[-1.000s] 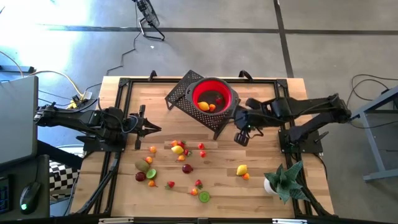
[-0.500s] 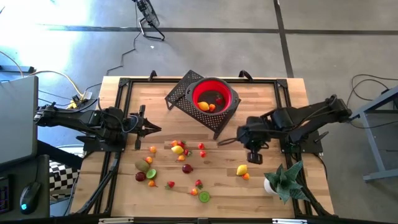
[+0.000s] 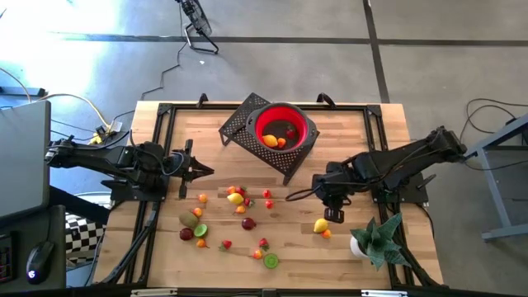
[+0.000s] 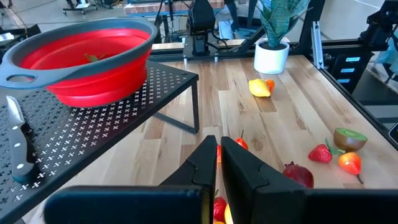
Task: Pick & Place Fruit
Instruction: Put the lemon into the strainer bowl on the shelf
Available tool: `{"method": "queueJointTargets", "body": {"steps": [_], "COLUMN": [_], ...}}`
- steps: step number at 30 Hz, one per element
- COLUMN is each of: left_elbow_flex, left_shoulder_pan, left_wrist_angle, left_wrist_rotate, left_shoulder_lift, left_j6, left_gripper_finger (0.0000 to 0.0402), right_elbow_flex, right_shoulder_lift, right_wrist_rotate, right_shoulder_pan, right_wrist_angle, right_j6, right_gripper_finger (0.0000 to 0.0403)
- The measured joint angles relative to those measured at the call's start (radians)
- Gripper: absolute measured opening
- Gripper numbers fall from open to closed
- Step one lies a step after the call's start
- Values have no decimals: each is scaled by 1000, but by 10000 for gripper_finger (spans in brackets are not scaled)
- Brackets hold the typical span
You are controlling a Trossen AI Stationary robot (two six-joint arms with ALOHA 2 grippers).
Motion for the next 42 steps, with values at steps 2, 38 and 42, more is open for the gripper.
{"method": "queueJointTargets", "body": {"steps": [2,38,42], "left_elbow_flex": [0,0,0], "left_shoulder_pan": [0,0,0], "left_wrist_angle": [0,-8,-8], "left_wrist_rotate": [0,-2,1], "left_shoulder_lift": [0,0,0], "left_j6": [0,0,0], "left_gripper_finger": [19,19,19], "right_elbow_flex": [0,0,0], "right_shoulder_lift": [0,242,295], "right_wrist_rotate": [3,153,153], "right_shoulder_pan": [0,210,209], "right_wrist_angle": [17,90,72], "right_j6": [-33,-78,-80], "right_gripper_finger": [134,257,257]}}
